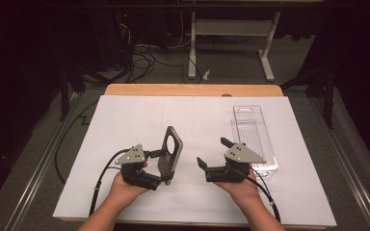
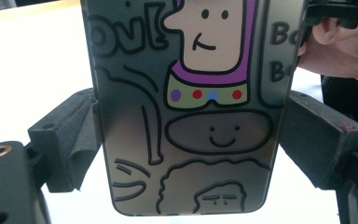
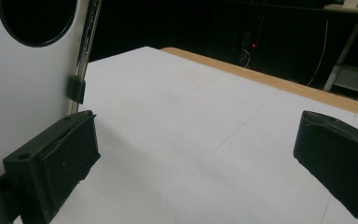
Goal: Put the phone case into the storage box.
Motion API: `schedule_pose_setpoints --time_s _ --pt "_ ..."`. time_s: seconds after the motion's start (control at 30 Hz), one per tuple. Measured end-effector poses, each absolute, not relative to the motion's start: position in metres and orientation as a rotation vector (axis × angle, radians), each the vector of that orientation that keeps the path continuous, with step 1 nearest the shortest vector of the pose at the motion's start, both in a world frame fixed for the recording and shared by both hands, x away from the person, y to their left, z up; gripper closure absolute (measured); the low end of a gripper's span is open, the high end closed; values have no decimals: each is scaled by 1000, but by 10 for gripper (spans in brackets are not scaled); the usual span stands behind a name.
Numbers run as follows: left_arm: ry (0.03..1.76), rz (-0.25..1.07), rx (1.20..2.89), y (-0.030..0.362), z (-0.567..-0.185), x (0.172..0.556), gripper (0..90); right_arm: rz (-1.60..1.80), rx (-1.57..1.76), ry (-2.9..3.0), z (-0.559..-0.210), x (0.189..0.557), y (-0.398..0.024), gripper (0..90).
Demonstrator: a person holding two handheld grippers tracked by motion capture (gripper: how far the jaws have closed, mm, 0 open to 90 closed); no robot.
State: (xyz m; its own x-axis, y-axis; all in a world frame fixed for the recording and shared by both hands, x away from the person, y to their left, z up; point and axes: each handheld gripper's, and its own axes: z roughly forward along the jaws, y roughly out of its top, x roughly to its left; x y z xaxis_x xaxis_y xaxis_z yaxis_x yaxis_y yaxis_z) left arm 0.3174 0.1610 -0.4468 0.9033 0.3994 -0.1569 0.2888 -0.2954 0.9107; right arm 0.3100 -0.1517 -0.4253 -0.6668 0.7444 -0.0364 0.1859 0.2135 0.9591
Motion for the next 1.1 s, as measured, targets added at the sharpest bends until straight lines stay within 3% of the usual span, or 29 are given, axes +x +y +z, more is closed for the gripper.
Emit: schedule_pose_setpoints --time_s 1.1 --pt "360 -15 1914 162 -449 316 131 1617 758 2077 -422 304 -156 1"
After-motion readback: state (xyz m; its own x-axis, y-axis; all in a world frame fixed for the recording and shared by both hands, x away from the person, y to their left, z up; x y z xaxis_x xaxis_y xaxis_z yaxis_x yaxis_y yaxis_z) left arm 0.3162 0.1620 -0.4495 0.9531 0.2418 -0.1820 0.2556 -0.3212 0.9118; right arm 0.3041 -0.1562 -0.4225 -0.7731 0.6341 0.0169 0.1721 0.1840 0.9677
